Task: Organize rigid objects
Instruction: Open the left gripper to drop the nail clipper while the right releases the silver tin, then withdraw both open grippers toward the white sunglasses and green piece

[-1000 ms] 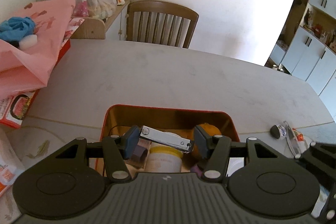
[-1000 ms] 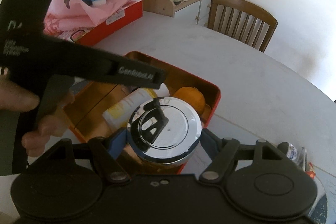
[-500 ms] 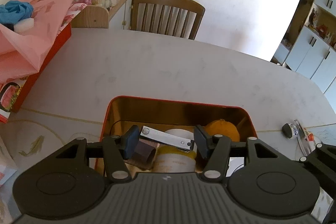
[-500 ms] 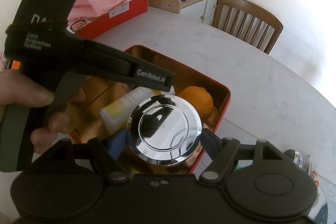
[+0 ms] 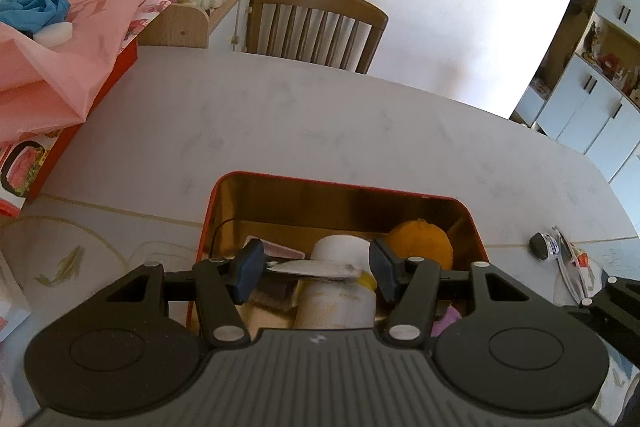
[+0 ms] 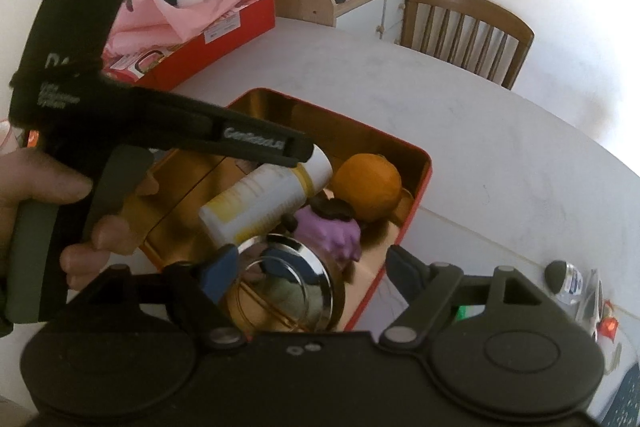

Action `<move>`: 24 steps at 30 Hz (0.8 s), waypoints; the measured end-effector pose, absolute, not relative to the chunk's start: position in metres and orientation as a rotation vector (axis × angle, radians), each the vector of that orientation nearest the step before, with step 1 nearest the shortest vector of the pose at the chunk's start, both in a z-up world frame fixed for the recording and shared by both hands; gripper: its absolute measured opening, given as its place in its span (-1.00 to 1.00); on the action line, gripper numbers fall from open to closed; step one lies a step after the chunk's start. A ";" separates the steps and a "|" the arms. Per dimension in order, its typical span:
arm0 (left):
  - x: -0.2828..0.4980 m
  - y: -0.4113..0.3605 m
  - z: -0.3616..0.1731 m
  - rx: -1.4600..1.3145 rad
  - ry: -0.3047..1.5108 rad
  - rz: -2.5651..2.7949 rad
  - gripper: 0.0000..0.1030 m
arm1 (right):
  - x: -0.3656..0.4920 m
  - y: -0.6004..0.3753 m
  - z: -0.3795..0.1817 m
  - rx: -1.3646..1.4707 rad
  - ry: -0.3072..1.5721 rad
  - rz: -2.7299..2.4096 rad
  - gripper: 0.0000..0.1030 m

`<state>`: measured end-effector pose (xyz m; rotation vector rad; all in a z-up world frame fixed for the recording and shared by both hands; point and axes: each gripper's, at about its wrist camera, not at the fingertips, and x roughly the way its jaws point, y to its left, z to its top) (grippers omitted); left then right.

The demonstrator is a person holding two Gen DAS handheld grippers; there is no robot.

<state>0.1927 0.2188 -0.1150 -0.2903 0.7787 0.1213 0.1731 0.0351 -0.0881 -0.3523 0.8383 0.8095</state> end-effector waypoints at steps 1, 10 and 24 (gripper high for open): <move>0.192 0.218 -0.115 -0.289 0.779 0.119 0.21 | 0.173 0.034 -0.087 -0.345 0.838 0.809 0.55; 0.176 0.209 -0.102 -0.287 0.758 0.109 0.29 | 0.171 0.012 -0.072 -0.261 0.839 0.796 0.61; 0.139 0.175 -0.069 -0.238 0.710 0.092 0.42 | 0.158 -0.043 -0.046 -0.139 0.801 0.770 0.83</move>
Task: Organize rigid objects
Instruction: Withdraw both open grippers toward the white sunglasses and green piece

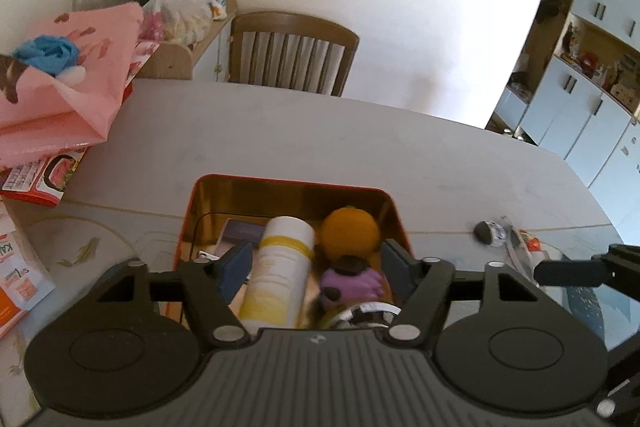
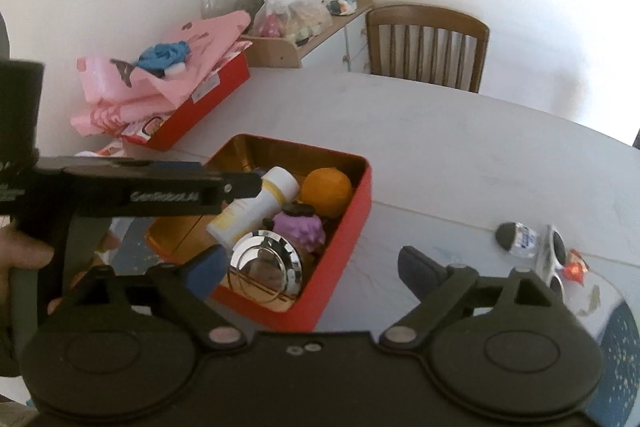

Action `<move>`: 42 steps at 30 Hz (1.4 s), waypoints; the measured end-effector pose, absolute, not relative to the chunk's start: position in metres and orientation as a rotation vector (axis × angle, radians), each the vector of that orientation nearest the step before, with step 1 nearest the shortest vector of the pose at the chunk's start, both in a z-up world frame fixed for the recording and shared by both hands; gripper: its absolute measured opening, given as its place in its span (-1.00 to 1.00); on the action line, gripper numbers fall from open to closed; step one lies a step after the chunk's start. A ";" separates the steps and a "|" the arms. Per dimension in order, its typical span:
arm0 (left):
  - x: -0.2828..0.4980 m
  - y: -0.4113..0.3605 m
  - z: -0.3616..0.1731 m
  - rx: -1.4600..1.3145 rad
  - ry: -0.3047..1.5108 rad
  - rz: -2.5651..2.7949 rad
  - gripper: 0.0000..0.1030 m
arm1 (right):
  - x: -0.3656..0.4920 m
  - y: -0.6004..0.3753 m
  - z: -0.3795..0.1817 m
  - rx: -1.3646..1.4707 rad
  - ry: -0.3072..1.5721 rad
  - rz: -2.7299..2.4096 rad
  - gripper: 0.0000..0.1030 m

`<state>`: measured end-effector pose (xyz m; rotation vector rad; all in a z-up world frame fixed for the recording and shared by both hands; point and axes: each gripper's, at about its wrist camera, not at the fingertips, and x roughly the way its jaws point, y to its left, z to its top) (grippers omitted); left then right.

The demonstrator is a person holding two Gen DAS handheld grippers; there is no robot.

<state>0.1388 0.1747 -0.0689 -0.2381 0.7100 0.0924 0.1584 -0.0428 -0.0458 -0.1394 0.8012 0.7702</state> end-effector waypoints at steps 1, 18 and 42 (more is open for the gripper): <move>0.136 0.170 -0.066 -0.231 0.705 0.089 0.43 | 0.157 -0.048 -0.045 -0.129 0.801 0.767 0.85; 0.128 0.091 -0.053 -0.193 0.699 0.032 0.61 | 0.168 -0.156 -0.042 -0.023 0.808 0.649 0.99; 0.178 -0.014 -0.113 -0.074 0.793 0.033 0.61 | 0.242 -0.232 -0.092 -0.053 0.915 0.568 0.89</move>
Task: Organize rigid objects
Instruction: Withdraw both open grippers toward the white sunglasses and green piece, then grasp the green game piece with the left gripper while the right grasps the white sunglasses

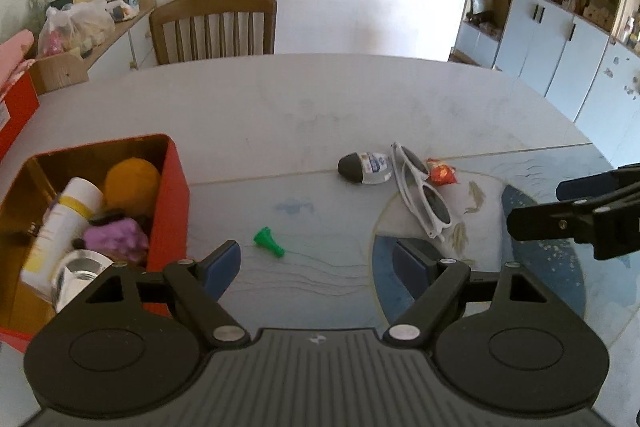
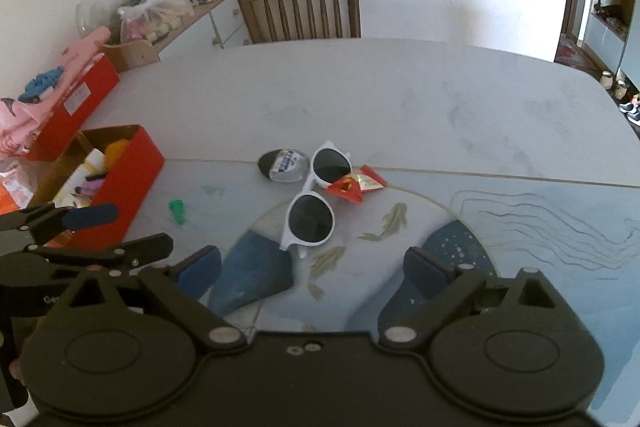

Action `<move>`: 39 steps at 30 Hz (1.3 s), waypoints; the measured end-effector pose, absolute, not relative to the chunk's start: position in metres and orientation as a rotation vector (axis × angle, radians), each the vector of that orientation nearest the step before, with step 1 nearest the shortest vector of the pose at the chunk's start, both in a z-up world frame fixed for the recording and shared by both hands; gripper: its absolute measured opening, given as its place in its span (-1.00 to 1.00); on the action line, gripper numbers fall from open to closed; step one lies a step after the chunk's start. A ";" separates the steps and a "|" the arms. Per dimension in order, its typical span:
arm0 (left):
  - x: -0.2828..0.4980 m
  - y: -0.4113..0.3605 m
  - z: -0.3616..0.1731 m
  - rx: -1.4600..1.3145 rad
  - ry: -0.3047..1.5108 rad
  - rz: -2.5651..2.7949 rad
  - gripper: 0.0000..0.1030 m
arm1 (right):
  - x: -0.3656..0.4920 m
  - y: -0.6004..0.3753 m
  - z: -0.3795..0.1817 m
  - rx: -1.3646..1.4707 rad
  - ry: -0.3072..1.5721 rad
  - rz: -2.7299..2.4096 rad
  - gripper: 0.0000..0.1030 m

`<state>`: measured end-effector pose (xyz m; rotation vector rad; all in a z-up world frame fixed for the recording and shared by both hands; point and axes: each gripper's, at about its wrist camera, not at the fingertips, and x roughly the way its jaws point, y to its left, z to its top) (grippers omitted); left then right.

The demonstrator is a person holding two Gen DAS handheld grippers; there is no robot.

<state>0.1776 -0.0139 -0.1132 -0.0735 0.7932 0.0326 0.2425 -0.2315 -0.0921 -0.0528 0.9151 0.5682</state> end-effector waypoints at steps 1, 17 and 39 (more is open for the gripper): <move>0.181 -0.015 -0.117 -0.074 0.799 0.043 0.61 | 0.246 -0.230 -0.095 -0.058 0.921 0.572 0.87; 0.220 -0.013 -0.150 -0.084 0.832 0.168 0.51 | 0.285 -0.202 -0.132 -0.108 0.969 0.622 0.43; 0.229 -0.003 -0.159 -0.105 0.839 0.222 -0.58 | 0.289 -0.183 -0.147 -0.171 0.916 0.612 -0.18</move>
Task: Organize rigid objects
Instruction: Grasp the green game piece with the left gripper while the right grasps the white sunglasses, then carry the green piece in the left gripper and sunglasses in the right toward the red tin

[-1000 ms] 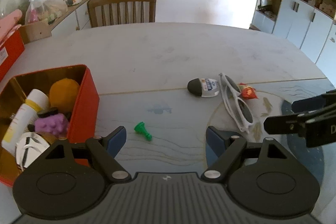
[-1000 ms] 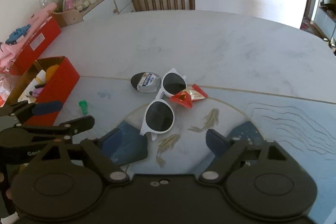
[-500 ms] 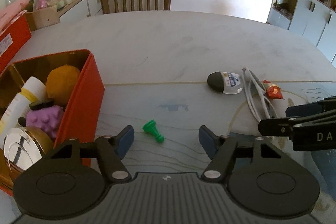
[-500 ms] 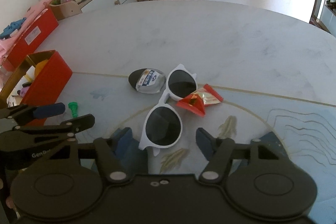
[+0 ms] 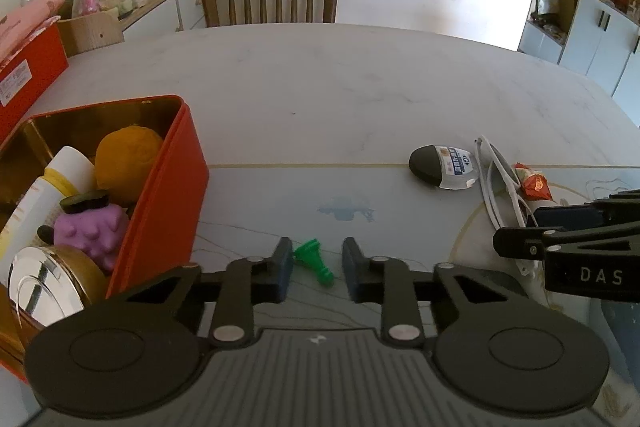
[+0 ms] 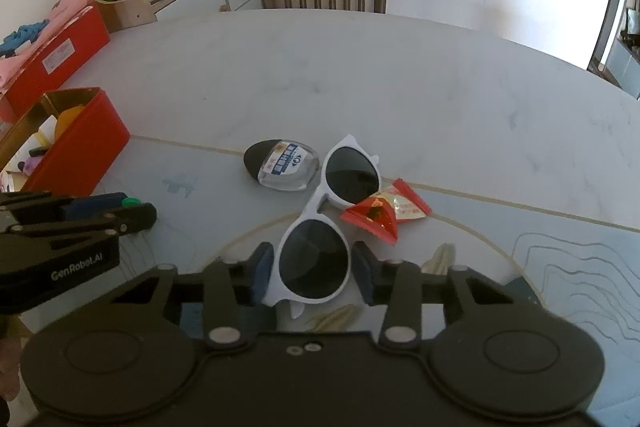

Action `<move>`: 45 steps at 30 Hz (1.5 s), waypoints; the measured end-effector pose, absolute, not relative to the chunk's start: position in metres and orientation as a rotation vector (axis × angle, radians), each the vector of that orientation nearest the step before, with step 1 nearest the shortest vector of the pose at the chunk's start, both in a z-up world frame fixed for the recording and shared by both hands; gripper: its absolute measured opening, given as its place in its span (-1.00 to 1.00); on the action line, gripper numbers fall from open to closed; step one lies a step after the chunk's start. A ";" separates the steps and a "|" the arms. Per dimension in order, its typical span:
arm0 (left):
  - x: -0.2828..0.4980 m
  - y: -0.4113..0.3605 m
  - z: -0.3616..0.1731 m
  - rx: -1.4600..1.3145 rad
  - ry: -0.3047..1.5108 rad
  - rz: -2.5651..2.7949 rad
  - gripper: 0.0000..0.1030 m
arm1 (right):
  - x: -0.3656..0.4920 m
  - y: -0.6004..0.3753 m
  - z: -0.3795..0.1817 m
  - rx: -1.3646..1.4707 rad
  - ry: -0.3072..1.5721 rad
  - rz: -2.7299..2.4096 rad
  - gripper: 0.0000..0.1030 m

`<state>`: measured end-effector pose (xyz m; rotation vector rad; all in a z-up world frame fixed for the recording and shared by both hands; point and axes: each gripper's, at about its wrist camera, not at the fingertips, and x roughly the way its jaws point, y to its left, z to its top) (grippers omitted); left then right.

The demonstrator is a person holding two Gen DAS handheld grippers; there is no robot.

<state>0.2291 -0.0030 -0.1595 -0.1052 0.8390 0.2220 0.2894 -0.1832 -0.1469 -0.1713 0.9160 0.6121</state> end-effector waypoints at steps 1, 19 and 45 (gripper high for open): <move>0.229 -0.003 -0.159 -0.104 0.838 0.222 -0.62 | 0.289 -0.182 -0.147 -0.172 0.915 0.611 -0.19; 0.219 -0.005 -0.151 -0.091 0.836 0.193 -0.72 | 0.270 -0.185 -0.132 -0.216 0.870 0.614 -0.59; 0.166 0.002 -0.110 -0.145 0.791 0.128 -0.72 | 0.221 -0.221 -0.090 -0.081 0.879 0.626 -0.95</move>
